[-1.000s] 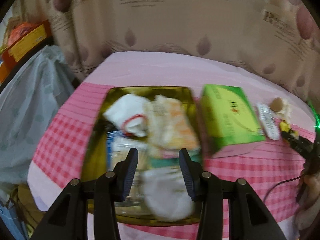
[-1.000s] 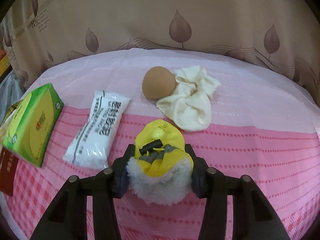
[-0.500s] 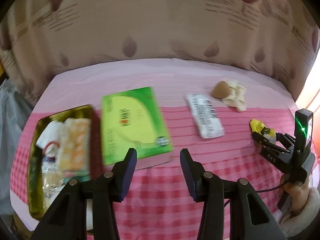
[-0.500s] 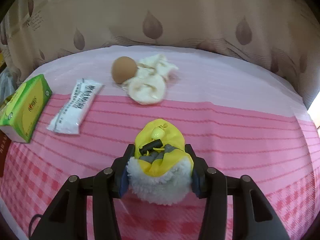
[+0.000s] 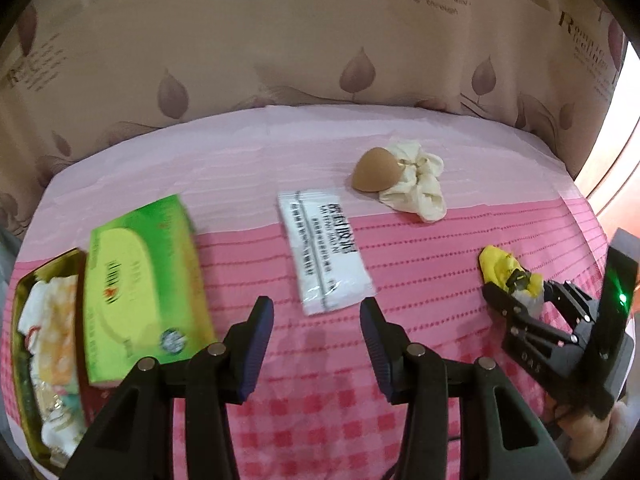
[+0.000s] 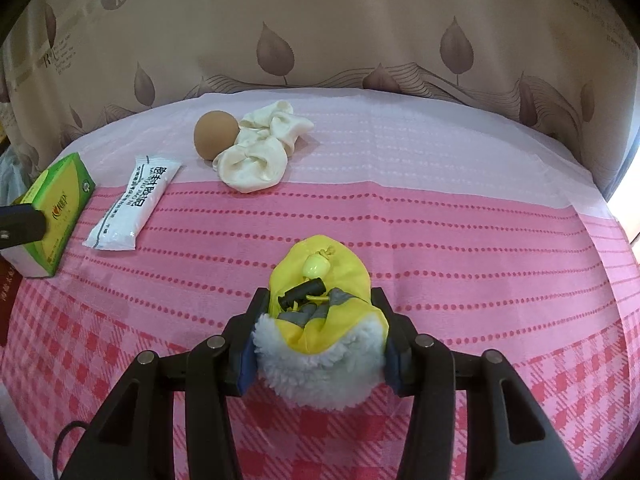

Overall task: Organize soft objects
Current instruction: 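Grasp the white sealant pack with the left tool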

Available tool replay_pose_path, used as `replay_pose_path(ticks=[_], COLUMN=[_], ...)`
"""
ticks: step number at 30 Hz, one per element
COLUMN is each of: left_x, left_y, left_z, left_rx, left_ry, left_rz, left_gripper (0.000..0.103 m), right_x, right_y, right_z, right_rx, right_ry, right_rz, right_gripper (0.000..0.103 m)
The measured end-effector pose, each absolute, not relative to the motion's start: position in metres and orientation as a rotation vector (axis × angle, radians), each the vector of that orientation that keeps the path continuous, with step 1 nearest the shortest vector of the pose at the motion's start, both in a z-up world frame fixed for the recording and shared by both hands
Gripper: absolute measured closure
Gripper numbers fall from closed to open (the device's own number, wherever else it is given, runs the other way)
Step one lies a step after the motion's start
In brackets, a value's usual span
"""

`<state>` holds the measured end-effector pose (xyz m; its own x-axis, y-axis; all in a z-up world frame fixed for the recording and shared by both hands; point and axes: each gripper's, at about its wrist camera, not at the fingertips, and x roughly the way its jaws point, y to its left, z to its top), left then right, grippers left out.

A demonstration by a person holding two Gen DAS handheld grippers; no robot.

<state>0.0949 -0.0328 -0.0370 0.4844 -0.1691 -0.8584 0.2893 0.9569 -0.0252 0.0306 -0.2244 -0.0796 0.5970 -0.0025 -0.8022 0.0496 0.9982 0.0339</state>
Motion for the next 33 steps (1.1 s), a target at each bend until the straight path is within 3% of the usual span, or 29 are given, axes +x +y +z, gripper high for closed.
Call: replay_pose_path(ticks=[7, 25, 33], left_x=[0.121, 0.173, 0.164], left_y=[-0.053, -0.061, -0.055], left_z=[-0.057, -0.099, -0.095], left_rx=[0.121, 0.076, 0.078], left_ry=[1.072, 1.106, 1.102], left_rz=[-0.294, -0.186, -0.216], left_gripper=[0.046, 0.043, 0.049], right_x=[0.029, 0.027, 0.027], right_y=[-0.227, -0.230, -0.230], right_z=[-0.080, -0.079, -0.079], right_rx=[0.074, 0.096, 0.096], right_ry=[0.928, 0.926, 0.926], right_rz=[-0.015, -0.001, -0.001], right_gripper=[0.054, 0.052, 0.052])
